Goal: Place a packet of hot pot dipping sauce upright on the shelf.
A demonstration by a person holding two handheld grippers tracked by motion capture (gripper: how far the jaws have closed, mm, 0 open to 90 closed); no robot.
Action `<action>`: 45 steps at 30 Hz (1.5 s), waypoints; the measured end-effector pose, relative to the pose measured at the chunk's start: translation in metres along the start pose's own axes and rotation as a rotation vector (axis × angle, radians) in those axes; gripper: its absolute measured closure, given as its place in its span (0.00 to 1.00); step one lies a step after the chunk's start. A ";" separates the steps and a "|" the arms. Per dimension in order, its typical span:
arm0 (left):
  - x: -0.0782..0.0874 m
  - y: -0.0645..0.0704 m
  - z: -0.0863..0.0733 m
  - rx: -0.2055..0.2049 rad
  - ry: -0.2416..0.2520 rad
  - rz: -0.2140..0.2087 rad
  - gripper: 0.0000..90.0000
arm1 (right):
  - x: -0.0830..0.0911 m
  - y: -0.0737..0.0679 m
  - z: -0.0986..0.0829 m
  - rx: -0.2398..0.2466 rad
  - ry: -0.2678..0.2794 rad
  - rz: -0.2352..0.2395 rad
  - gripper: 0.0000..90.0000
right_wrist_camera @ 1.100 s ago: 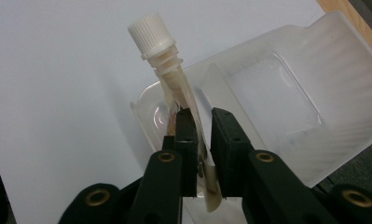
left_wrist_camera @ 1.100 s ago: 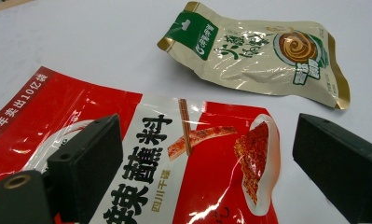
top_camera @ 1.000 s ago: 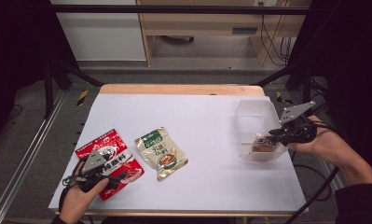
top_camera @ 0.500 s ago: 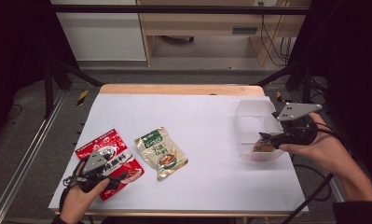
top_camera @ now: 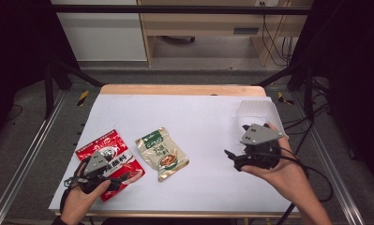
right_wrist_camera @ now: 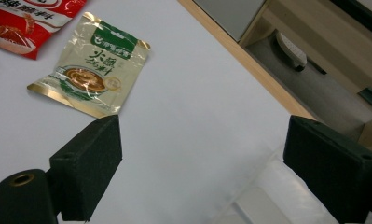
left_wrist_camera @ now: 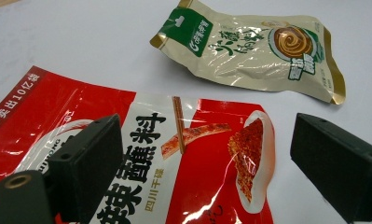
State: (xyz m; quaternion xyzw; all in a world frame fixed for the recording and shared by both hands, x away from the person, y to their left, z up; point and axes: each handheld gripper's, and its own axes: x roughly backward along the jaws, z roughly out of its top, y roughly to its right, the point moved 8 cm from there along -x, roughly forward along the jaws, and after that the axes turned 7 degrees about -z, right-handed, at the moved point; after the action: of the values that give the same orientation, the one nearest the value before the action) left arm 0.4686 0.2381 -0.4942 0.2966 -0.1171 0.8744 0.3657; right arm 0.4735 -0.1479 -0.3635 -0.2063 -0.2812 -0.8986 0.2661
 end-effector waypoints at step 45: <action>-0.075 -0.042 0.050 0.007 -0.058 -0.041 0.13 | -0.124 -0.100 -0.045 -0.198 -0.072 0.015 0.28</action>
State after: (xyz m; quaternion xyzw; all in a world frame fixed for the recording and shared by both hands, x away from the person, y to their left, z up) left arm 0.5620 0.2040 -0.4998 0.3257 -0.1183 0.8581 0.3788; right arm 0.4996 -0.0608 -0.5014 -0.2658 -0.1987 -0.9121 0.2408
